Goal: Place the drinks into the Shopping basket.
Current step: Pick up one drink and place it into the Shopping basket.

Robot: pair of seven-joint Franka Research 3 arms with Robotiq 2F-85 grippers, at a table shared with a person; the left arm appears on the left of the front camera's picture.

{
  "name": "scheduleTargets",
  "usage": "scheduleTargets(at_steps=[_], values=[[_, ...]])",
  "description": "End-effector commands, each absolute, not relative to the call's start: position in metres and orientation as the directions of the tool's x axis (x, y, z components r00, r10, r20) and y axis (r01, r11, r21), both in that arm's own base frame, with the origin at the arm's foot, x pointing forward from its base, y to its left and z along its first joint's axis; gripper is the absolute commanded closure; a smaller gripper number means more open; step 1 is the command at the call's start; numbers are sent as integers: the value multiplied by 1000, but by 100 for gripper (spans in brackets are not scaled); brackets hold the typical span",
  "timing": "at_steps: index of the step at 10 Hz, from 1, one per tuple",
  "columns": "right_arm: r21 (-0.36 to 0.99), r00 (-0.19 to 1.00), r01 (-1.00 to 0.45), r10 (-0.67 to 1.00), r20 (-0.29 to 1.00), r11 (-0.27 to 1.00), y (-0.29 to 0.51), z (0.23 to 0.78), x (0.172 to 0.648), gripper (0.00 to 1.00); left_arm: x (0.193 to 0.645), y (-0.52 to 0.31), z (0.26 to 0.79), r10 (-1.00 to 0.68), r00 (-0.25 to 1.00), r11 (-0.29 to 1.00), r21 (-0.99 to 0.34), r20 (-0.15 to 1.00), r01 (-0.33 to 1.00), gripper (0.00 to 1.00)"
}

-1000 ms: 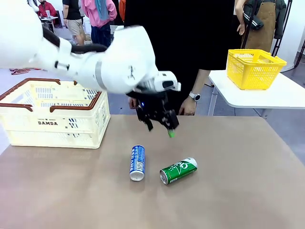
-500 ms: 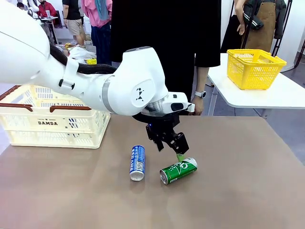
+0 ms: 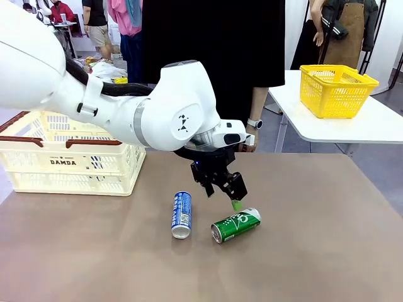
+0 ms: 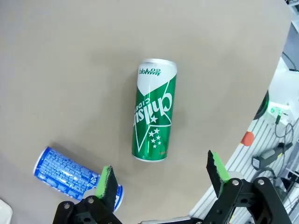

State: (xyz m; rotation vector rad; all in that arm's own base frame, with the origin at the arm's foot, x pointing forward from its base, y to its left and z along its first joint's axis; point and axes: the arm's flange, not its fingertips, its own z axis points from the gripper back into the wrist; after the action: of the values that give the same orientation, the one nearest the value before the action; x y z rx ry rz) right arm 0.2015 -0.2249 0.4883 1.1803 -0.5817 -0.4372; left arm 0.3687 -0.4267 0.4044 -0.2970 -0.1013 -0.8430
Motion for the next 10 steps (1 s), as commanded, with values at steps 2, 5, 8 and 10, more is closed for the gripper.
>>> scheduleTargets(at_steps=[2,5,8,10], values=[[947,768,-22,-601,221,320,-226,490,204,0,334,-449,404,-695,676,672,-113,245,732,0],[947,768,-22,-601,221,320,-226,490,204,0,328,-463,381,-727,633,647,-43,267,761,0],[947,768,-22,-601,221,320,-226,490,204,0,344,-477,349,-784,572,600,57,242,798,0],[947,768,-22,-601,221,320,-226,490,204,0,356,-488,322,-823,523,539,10,222,842,0]])
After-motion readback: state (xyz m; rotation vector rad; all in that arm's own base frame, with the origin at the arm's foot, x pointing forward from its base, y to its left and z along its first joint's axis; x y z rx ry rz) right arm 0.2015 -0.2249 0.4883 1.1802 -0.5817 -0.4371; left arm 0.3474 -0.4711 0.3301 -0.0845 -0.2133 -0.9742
